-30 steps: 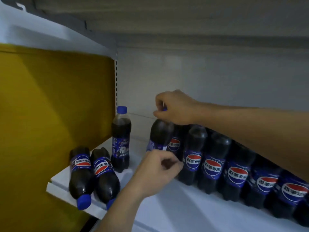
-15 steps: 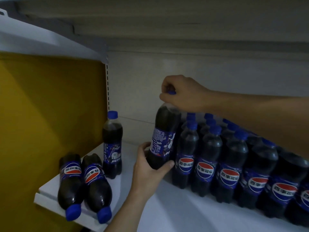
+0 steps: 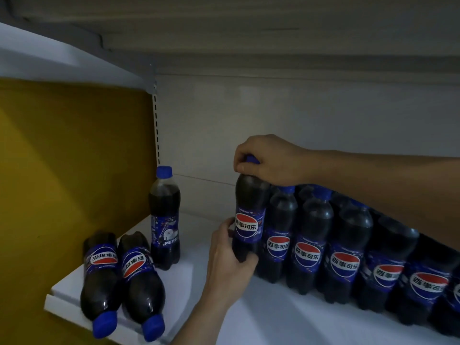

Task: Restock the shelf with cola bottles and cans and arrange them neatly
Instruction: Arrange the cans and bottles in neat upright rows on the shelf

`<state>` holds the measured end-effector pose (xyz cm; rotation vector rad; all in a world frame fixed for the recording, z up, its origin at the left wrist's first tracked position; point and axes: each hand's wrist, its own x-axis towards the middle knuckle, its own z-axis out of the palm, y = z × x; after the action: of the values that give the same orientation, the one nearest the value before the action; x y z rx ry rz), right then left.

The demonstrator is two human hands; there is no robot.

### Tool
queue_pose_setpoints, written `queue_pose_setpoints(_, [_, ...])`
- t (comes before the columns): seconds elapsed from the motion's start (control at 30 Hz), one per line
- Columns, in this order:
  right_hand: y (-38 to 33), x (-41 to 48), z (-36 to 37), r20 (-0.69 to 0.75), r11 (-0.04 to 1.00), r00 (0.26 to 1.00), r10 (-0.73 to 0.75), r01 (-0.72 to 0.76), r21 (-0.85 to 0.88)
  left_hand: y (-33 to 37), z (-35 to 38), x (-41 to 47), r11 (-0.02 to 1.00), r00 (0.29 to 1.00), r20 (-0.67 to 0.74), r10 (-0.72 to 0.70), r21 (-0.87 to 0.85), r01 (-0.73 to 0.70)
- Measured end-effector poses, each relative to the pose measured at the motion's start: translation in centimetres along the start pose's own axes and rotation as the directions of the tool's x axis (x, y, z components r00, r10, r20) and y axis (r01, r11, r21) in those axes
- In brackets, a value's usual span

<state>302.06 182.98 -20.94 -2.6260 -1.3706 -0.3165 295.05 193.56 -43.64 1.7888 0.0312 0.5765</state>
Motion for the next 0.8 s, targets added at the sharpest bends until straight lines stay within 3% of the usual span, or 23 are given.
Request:
queue_pose_setpoints(0.1, [0.2, 0.0, 1.0, 0.006, 0.998, 0.999, -0.054, 0.054, -0.028, -1.1, 0.2, 0.3, 0.995, 1.0, 0.002, 0.027, 0.101, -0.028])
queue_pose_setpoints(0.3, [1.0, 0.5, 2.8, 0.057, 0.999, 0.998, -0.009, 0.011, -0.037, -2.6, 0.6, 1.0, 0.987, 1.0, -0.004, 0.009, 0.157, -0.008])
queue_pose_setpoints(0.63, [1.8, 1.4, 4.2, 0.142, 0.993, 0.987, 0.077, -0.063, -0.101, -3.3, -0.1, 1.2, 0.946, 0.992, 0.103, -0.067, 0.322, 0.031])
queue_pose_setpoints(0.73, [1.3, 1.6, 3.6, 0.174, 0.981, 0.982, 0.075, -0.042, -0.188, -3.2, -0.3, 1.2, 0.939, 0.99, 0.116, -0.084, 0.341, 0.04])
queue_pose_setpoints(0.8, [0.1, 2.1, 2.7, 0.195, 0.942, 0.979, 0.067, 0.002, -0.335, -2.8, -0.6, 1.0, 0.929, 0.985, 0.137, -0.104, 0.368, 0.047])
